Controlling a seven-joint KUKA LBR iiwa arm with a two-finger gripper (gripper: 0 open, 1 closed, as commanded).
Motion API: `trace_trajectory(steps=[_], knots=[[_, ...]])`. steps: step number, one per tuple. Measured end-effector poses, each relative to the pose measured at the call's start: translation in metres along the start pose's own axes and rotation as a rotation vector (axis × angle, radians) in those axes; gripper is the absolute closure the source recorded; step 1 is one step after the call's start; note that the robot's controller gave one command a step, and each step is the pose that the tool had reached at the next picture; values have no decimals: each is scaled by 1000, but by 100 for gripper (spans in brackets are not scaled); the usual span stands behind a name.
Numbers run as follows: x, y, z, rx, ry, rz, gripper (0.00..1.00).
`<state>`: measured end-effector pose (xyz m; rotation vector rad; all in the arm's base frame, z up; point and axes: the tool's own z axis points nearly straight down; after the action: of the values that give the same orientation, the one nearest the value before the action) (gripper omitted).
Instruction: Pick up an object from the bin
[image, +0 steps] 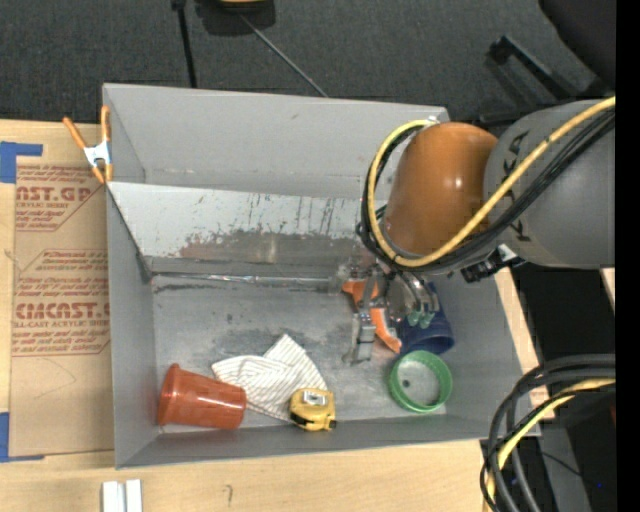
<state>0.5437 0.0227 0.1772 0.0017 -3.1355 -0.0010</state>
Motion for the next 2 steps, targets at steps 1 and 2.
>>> trace_trajectory(steps=[1,2], knots=[[-1,0,-5,0,-8,0,0],[11,15,36,1,-14,-58,0]])
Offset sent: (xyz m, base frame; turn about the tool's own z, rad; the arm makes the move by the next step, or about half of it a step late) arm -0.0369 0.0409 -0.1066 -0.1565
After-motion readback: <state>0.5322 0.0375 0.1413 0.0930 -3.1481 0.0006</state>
